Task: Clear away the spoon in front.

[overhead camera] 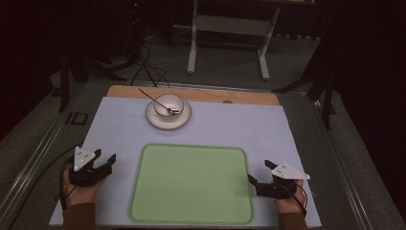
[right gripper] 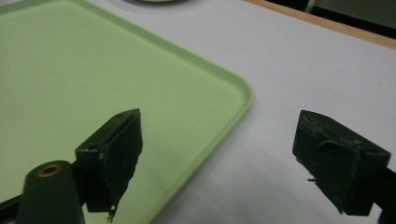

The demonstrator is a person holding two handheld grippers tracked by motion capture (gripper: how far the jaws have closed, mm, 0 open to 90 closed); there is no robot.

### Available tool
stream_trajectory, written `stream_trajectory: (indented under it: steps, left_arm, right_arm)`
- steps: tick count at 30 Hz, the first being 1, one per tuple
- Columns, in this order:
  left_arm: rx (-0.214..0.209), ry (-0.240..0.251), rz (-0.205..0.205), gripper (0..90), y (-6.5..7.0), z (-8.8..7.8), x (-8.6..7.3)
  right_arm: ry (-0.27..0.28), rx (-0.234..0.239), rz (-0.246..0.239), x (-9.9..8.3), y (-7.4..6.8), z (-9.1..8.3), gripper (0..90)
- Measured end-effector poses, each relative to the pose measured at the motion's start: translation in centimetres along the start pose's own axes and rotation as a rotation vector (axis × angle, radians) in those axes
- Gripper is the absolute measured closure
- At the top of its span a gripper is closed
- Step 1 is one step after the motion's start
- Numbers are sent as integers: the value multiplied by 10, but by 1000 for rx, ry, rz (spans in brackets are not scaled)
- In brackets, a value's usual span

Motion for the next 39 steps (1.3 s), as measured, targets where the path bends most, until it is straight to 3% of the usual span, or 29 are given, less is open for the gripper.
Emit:
stream_trajectory:
  steps: [6, 12, 27, 37, 39]
  left_arm:
    - [11, -4, -9, 411, -2, 0, 0]
    - [18, -6, 14, 406, 2, 0, 1]
    - [-21, -16, 1, 399, 9, 1, 9]
    - [-20, 2, 20, 382, 12, 5, 45]
    - [-18, 10, 32, 372, 14, 7, 59]
  right_arm:
    - [2, 5, -3, 0, 2, 2, 143]
    - [-5, 1, -5, 1, 1, 6, 139]
    - [-1, -30, -21, 3, 2, 7, 138]
    - [-3, -46, -23, 3, 4, 8, 138]
    - [-6, -50, -21, 3, 4, 7, 138]
Point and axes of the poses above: each handheld gripper's, and its own axes: z roughly forward along the jaws, x roughly out of its top, y roughly to its right, the point moved 3 cm from there along z, roughly forward along the jaws, and after that the axes turned 13 degrees about -y, right-handed, at the moved point
